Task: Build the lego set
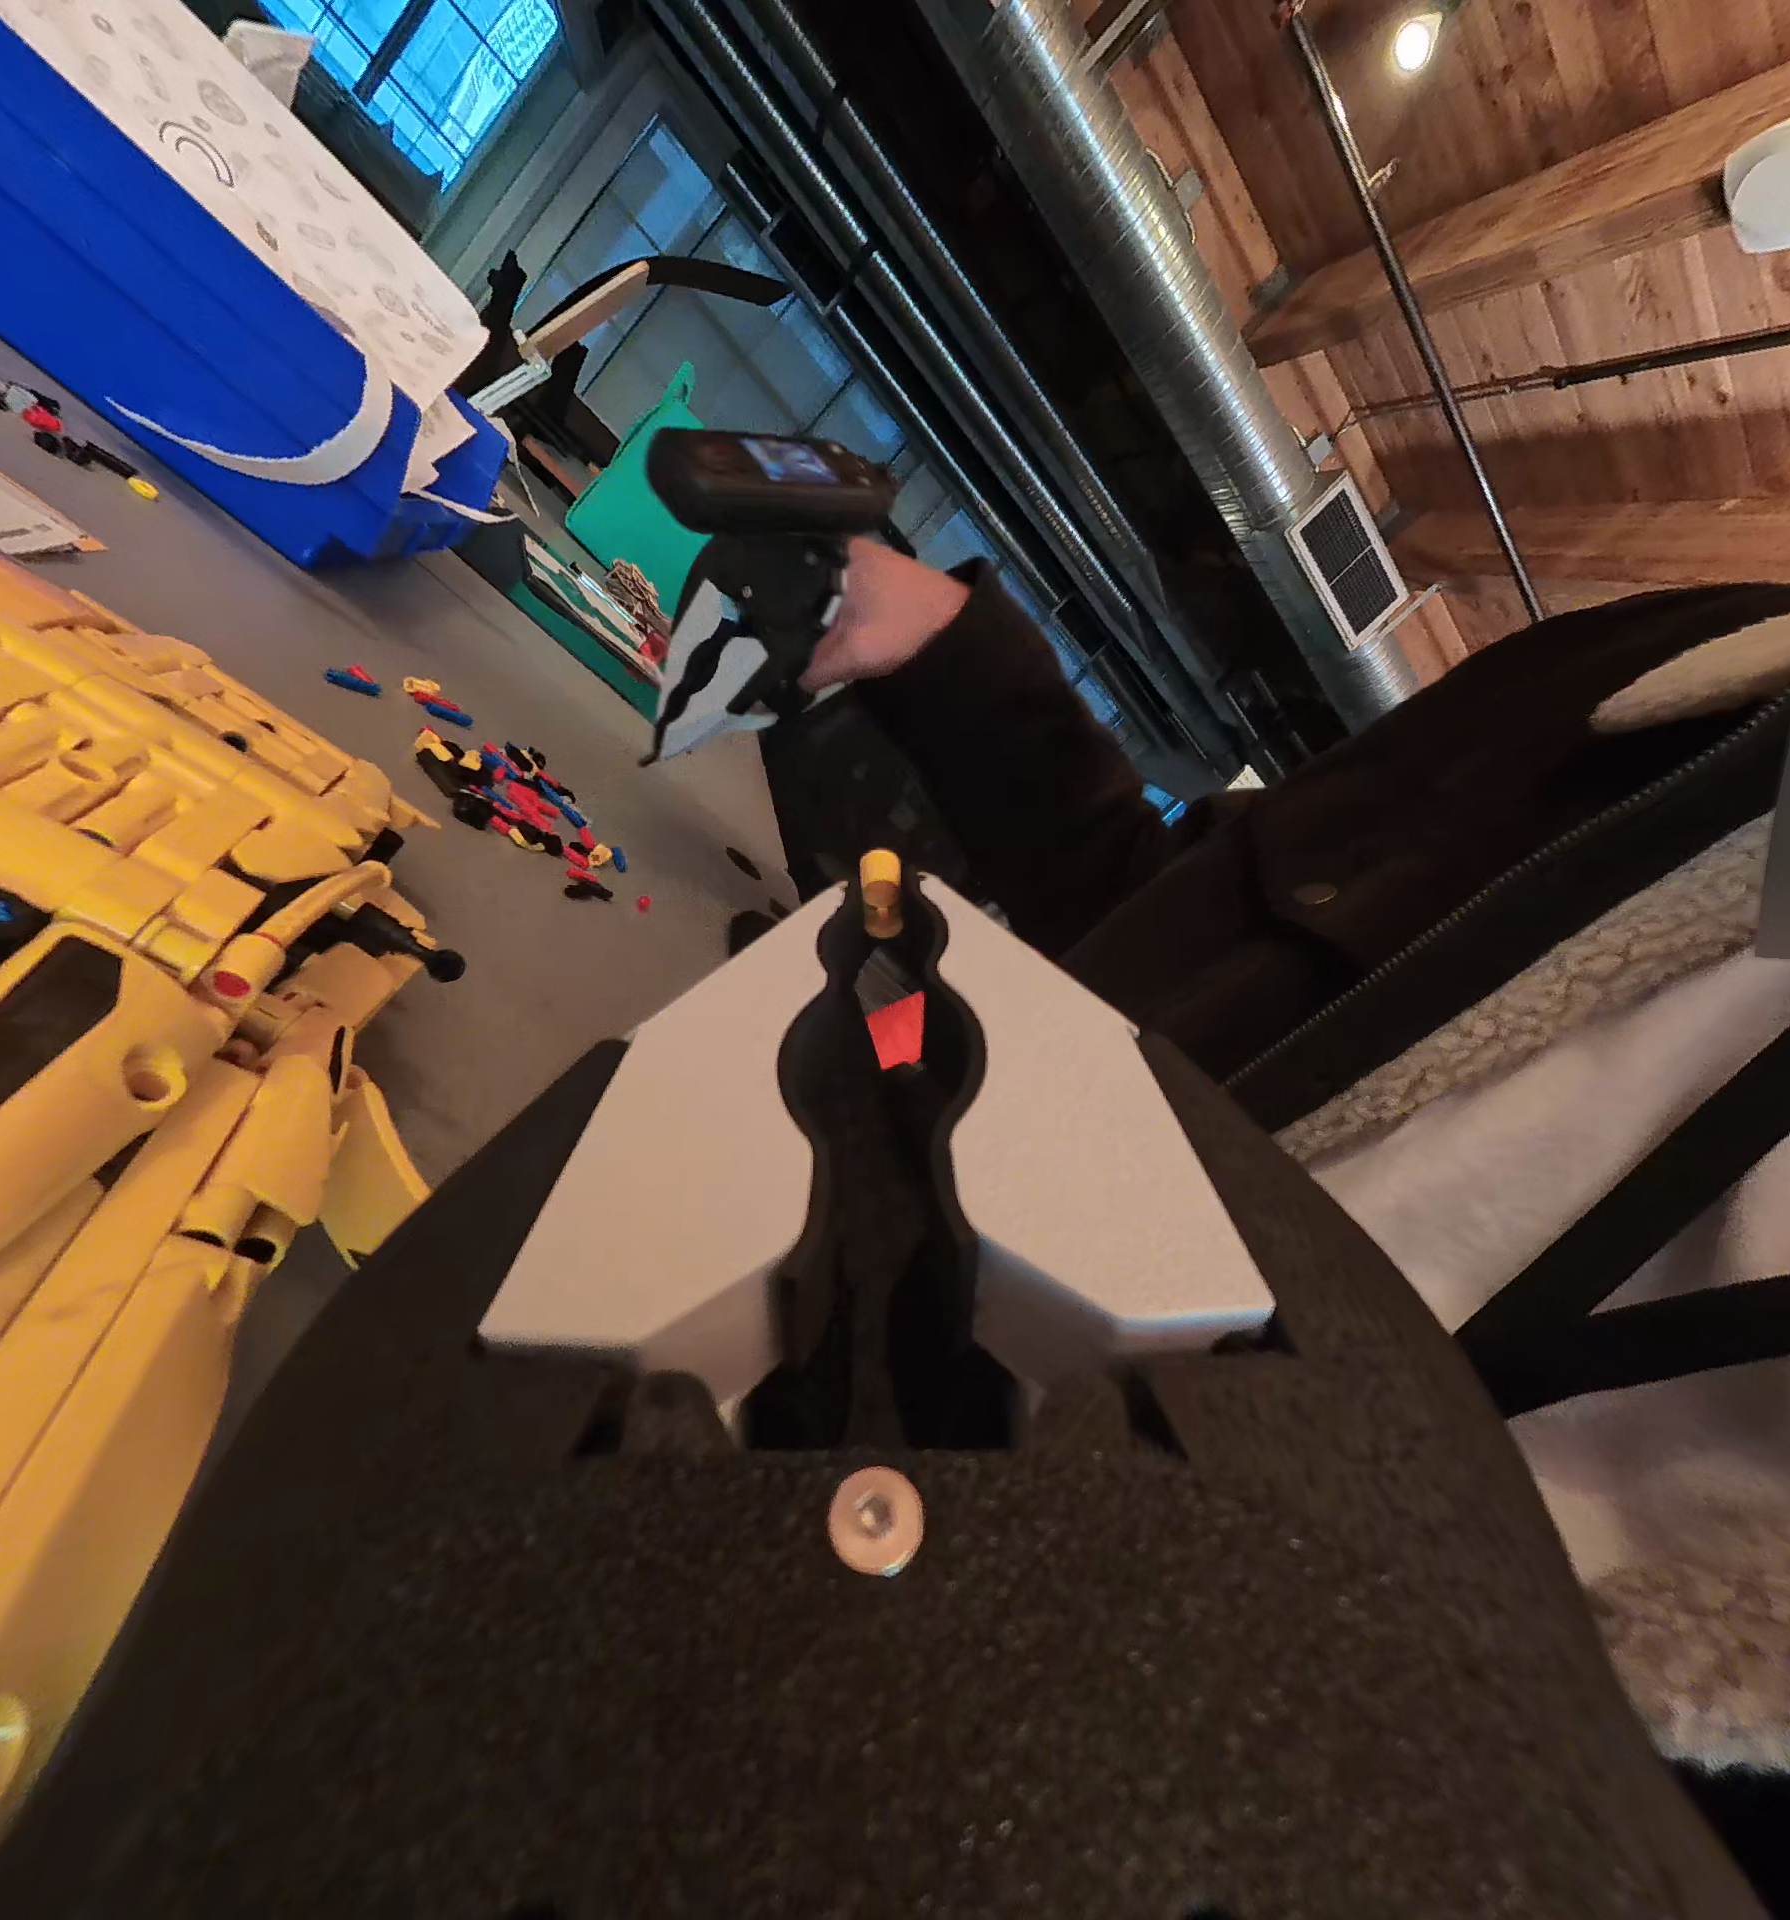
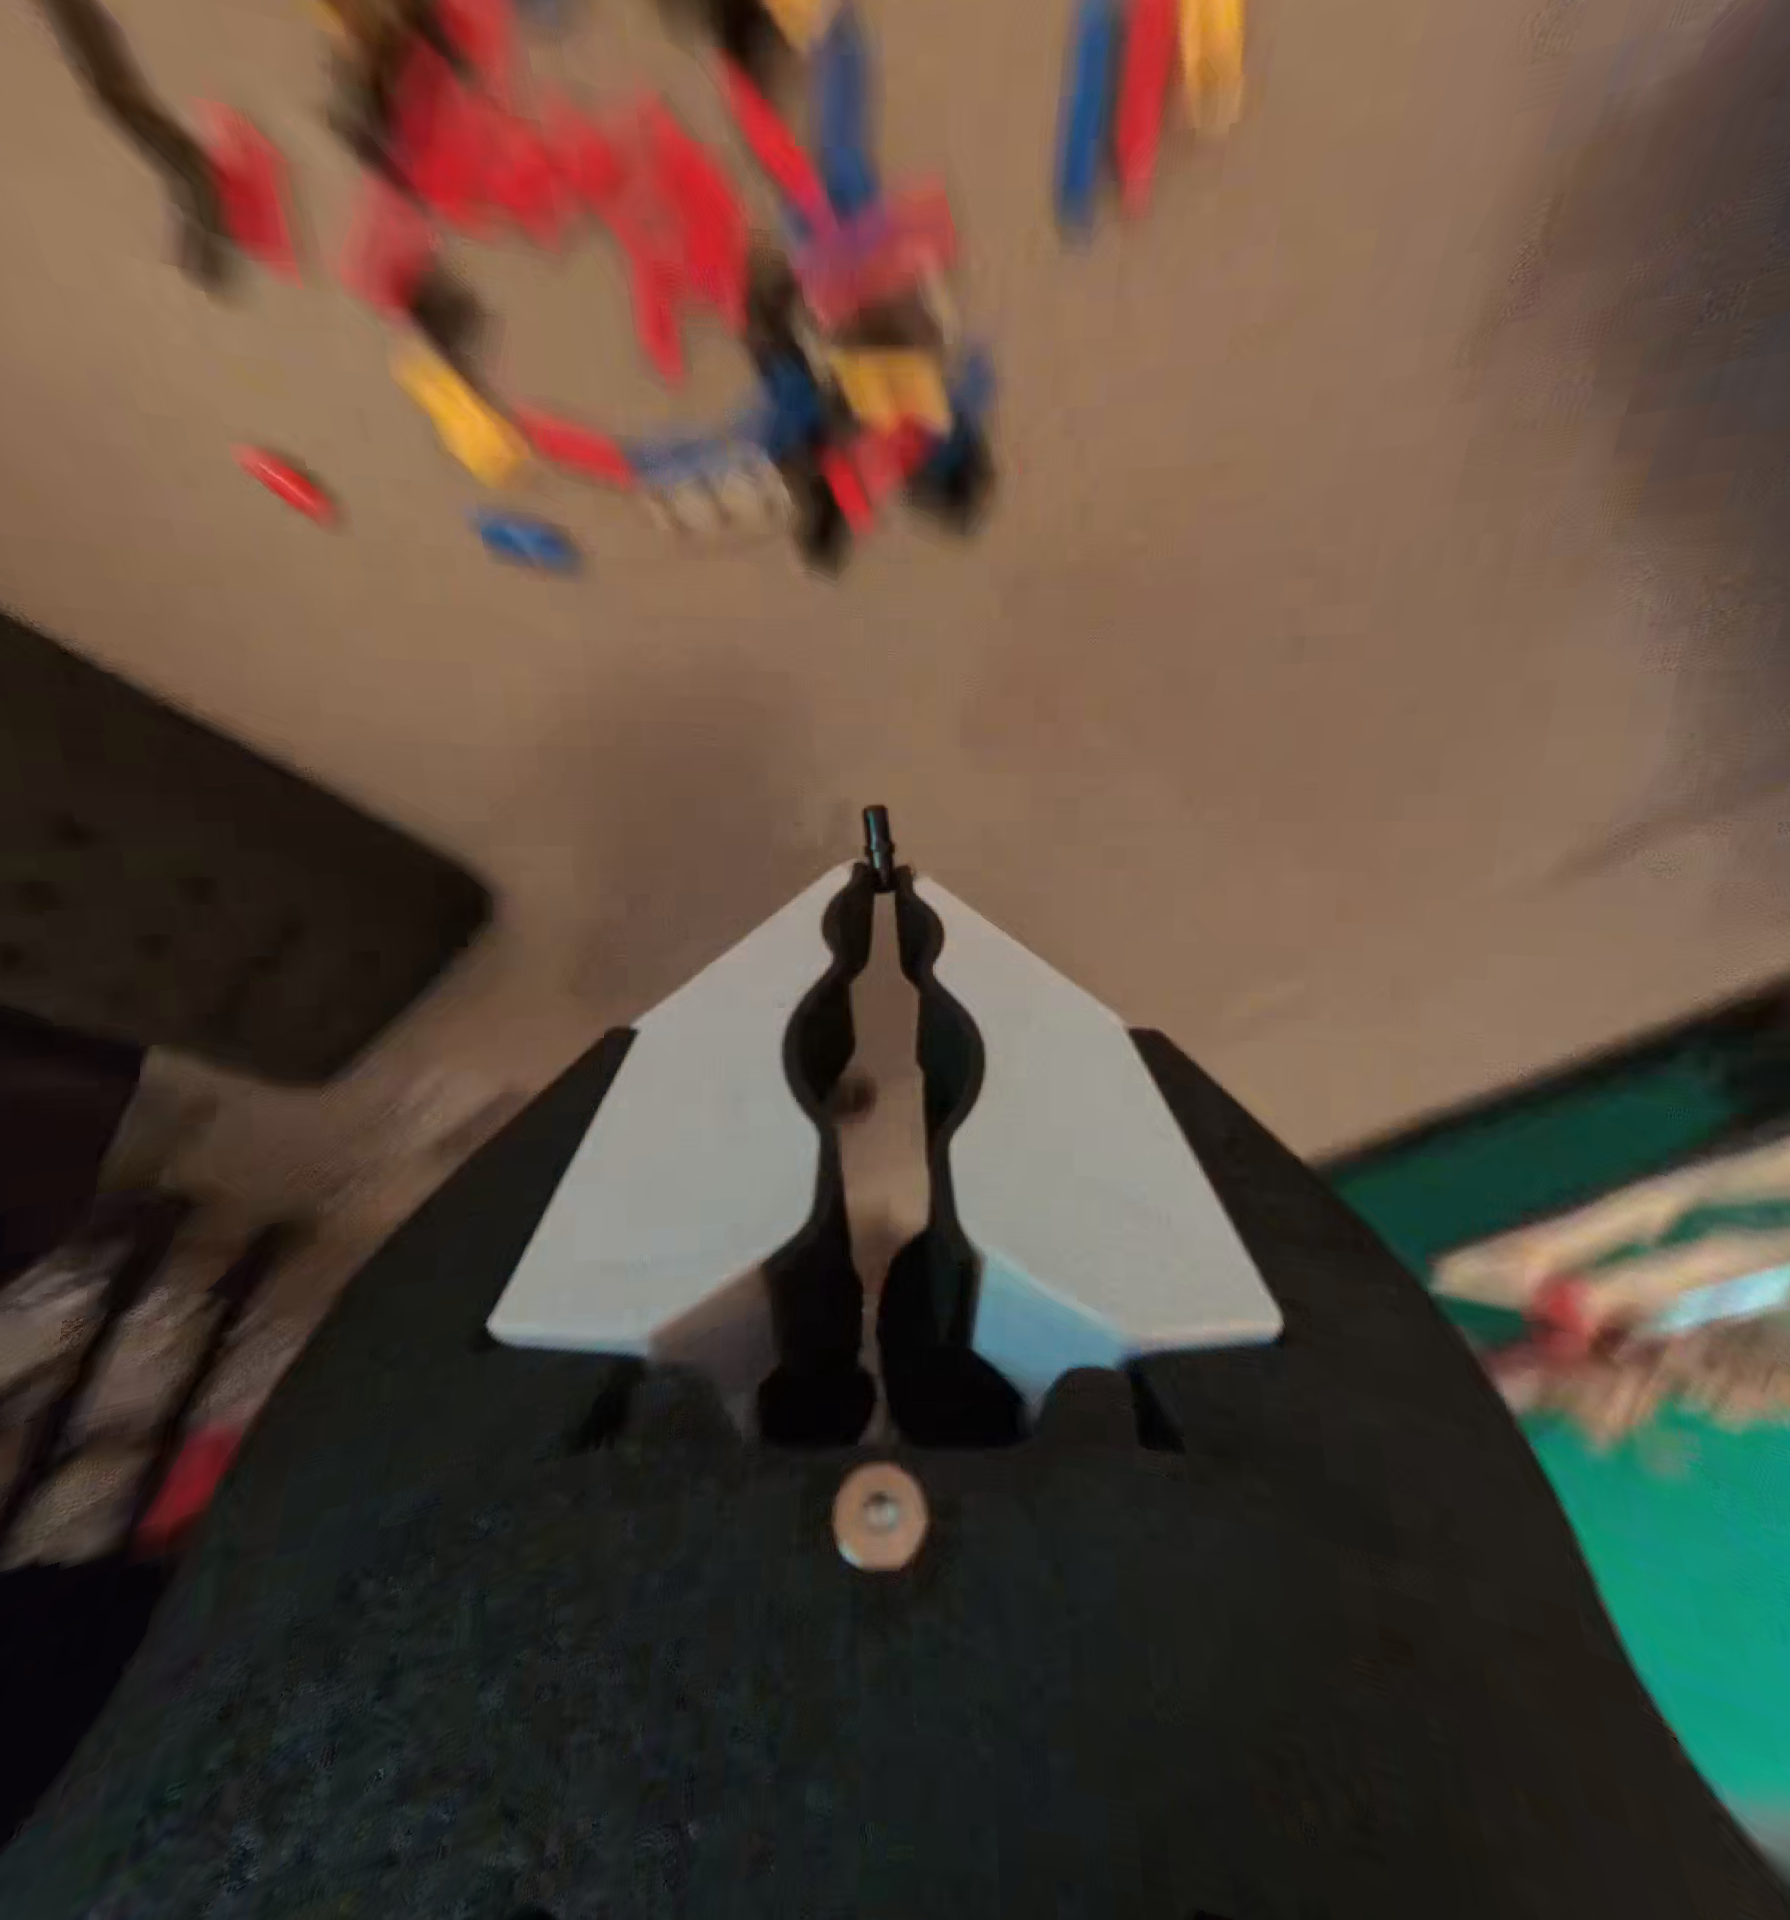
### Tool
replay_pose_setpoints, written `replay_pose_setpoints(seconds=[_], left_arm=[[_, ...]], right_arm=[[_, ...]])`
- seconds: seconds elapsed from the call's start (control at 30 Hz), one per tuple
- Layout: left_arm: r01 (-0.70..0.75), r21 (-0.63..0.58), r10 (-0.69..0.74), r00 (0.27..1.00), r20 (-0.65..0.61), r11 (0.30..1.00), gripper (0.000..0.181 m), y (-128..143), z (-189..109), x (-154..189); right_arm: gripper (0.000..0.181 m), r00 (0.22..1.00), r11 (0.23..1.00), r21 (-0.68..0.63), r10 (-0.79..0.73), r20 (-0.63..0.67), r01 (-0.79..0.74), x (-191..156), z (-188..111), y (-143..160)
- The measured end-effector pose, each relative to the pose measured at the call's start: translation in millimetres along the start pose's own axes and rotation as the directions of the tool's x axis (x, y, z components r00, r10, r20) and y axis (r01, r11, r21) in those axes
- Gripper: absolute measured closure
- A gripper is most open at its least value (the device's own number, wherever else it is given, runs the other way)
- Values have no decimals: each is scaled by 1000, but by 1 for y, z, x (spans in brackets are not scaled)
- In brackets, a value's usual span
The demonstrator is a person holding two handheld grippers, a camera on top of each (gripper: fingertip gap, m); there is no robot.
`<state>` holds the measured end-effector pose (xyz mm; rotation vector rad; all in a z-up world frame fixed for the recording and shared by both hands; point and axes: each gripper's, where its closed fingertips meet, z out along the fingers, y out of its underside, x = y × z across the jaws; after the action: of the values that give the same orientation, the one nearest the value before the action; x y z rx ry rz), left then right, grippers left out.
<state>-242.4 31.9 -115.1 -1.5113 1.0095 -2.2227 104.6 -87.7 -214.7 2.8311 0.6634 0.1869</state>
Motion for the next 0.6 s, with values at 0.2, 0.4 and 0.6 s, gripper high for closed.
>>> replay_pose_setpoints(seconds=[0.2,0.4,0.6], left_arm=[[-9,14,9,1000,-8,1000,175,-2,-1,3],[-3,14,4,1000,-10,1000,175,-2,-1,2],[-1,9,1,1000,-13,1000,175,-1,0,2]], right_arm=[[178,982,873,-463,187,31,-152,18,35,78],[178,965,804,-564,256,46,-187,14,53,97],[178,970,820,-545,237,47,-174,15,52,94]])
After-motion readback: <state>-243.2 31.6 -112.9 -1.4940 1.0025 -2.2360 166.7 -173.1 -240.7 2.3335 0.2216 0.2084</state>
